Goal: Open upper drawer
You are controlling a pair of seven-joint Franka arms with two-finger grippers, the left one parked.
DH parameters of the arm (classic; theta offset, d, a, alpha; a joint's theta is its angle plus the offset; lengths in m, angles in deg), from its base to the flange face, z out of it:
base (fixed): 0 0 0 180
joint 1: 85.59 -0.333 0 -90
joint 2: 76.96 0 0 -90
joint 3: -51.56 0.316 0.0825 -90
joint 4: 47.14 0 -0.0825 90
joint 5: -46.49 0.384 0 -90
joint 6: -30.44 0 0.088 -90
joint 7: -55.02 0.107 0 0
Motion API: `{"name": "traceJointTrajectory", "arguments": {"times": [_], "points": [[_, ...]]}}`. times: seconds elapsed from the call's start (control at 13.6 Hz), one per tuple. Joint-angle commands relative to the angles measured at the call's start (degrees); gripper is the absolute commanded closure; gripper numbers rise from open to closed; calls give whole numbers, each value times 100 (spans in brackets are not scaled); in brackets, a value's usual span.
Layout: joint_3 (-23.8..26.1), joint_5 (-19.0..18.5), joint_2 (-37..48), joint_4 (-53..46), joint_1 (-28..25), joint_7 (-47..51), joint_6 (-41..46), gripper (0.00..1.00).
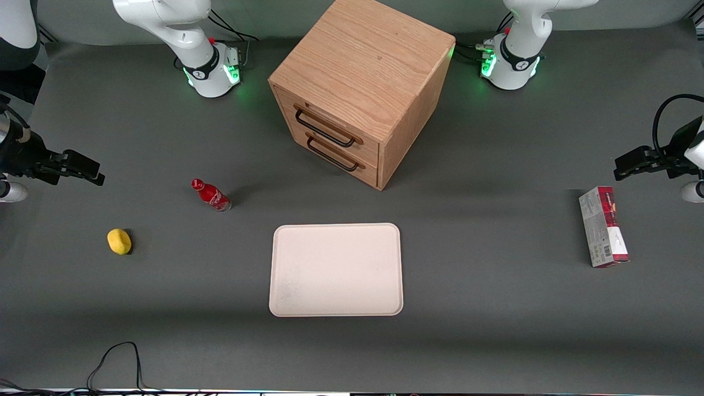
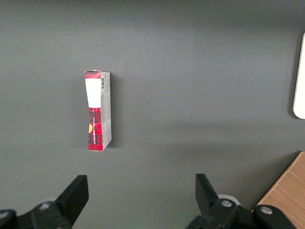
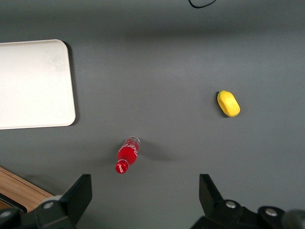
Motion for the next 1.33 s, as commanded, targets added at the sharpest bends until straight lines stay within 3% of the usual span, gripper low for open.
{"name": "traceJointTrajectory", "arguments": {"times": [0.0, 0.37, 0.52, 0.74, 1.25], "points": [[0, 21, 25, -35, 20, 56, 110, 0], [113, 82, -141, -263, -50, 64, 110, 0], [333, 82, -282, -491, -348, 56, 101, 0], [342, 73, -721, -974, -1225, -23, 101, 0], [342, 65, -933, -862, -3195, -707, 110, 0]]}}
